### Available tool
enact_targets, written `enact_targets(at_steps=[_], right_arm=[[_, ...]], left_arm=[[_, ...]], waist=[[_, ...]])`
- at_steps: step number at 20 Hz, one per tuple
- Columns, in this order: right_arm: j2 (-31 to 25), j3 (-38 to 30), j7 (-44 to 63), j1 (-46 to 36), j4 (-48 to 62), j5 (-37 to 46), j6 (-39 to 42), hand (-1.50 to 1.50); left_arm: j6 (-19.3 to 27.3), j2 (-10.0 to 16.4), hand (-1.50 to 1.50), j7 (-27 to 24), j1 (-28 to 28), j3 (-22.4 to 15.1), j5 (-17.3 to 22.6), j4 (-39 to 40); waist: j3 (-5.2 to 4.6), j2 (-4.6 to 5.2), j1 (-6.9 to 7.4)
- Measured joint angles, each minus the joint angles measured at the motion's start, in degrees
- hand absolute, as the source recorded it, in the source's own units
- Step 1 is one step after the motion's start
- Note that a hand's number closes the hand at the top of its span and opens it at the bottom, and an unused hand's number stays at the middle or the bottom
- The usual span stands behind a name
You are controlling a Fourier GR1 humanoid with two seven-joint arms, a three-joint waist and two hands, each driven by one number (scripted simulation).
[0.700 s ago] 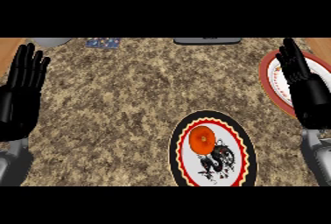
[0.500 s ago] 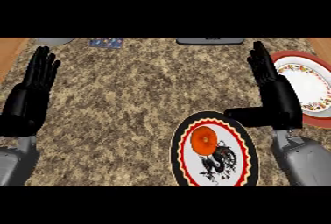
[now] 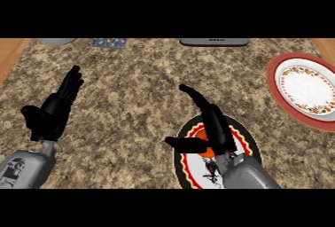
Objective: Pick the squash from the plate and place it in the plate
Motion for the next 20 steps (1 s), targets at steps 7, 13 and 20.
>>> enact_targets(at_steps=[7, 13, 20], right_arm=[[1.35, 8.51, 4.38, 5.75, -1.48, 15.71, -6.47, -1.5], [-3.23, 8.74, 17.96, 6.01, -15.93, 26.45, 0.78, -1.5], [-8.19, 6.91, 36.67, 2.35, -25.42, 23.63, 23.33, -1.5]], left_arm=[[1.03, -2.69, 0.0, 1.11, -1.11, -0.65, -2.88, 3.26], [0.42, -2.95, 0.0, 1.97, -1.34, 0.51, -3.46, 3.46], [0.35, -3.42, 0.0, 3.15, -2.22, 0.54, -4.13, 3.38]], waist=[[0.23, -0.31, -0.82], [0.23, -0.53, -1.22], [0.18, -0.56, -1.07]])
